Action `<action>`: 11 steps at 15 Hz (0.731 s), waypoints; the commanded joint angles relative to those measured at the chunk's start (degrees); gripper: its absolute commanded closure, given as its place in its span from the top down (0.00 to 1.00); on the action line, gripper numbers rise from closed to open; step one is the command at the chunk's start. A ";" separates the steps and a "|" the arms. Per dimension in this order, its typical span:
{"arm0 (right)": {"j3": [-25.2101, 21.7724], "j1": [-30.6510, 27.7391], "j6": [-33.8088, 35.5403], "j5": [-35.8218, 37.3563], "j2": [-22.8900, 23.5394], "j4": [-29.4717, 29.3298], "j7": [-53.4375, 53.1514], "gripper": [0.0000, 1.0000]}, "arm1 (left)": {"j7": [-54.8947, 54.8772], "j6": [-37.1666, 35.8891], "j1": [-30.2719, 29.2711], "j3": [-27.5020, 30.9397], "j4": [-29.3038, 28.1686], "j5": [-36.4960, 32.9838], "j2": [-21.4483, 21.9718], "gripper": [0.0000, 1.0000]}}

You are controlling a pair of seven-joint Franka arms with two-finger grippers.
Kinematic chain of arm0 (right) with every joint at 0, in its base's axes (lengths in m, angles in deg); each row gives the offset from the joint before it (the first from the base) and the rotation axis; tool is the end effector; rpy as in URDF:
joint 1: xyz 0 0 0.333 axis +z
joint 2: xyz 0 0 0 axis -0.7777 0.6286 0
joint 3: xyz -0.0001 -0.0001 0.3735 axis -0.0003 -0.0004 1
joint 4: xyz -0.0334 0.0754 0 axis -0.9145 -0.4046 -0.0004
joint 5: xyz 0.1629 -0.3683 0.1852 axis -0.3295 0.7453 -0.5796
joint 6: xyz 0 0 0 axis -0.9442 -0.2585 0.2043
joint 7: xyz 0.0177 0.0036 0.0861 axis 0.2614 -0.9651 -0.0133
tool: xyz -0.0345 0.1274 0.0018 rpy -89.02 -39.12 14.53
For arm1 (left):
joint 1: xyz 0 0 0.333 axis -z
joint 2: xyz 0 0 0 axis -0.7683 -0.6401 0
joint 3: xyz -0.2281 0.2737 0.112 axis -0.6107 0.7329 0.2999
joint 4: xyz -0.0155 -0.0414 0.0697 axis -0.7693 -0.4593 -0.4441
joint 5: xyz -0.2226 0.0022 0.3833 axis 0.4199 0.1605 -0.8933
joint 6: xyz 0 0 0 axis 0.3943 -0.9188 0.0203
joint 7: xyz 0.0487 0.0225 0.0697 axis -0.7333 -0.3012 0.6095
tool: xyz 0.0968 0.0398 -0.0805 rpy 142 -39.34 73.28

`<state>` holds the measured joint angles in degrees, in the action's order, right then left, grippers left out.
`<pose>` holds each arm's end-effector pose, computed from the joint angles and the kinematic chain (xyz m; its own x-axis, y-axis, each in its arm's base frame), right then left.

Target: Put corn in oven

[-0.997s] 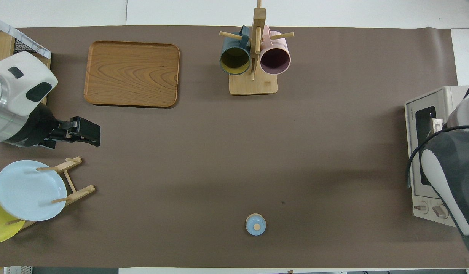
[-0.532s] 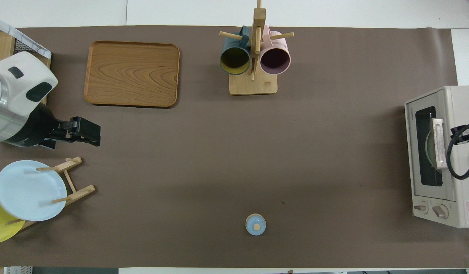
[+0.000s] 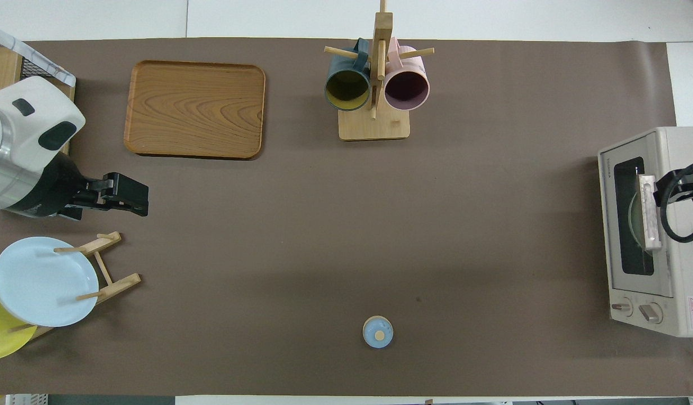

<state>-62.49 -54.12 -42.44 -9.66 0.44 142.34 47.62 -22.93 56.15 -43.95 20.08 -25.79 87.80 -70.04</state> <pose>0.5837 -0.0404 0.6589 0.9833 0.0856 -0.1609 0.0966 -0.9934 0.0619 0.5513 -0.1489 0.6555 0.9897 -0.0316 -0.1397 -0.0268 -0.9990 0.0361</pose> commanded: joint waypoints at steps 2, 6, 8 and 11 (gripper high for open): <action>-0.06 -0.36 1.21 -0.77 0.64 -1.55 -0.71 1.00 | -0.12 -0.87 -0.89 -0.33 0.30 0.83 0.30 1.00; -0.06 -0.80 1.74 -0.93 0.56 -1.56 -0.89 1.00 | -0.12 -0.87 -0.89 -0.33 0.30 0.83 0.30 1.00; -0.24 -0.01 1.48 -0.41 0.29 -1.47 -1.24 1.00 | -0.12 -0.87 -0.89 -0.33 0.39 0.83 0.30 1.00; -0.41 1.74 1.48 -0.41 -0.23 -0.95 -1.24 1.00 | -0.12 -0.87 -0.89 -0.33 0.30 0.83 0.30 1.00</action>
<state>-62.70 -53.94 -41.94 -9.82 0.44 141.88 47.42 -22.93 56.15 -43.95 20.08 -25.79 87.80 -70.04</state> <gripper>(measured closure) 0.000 0.000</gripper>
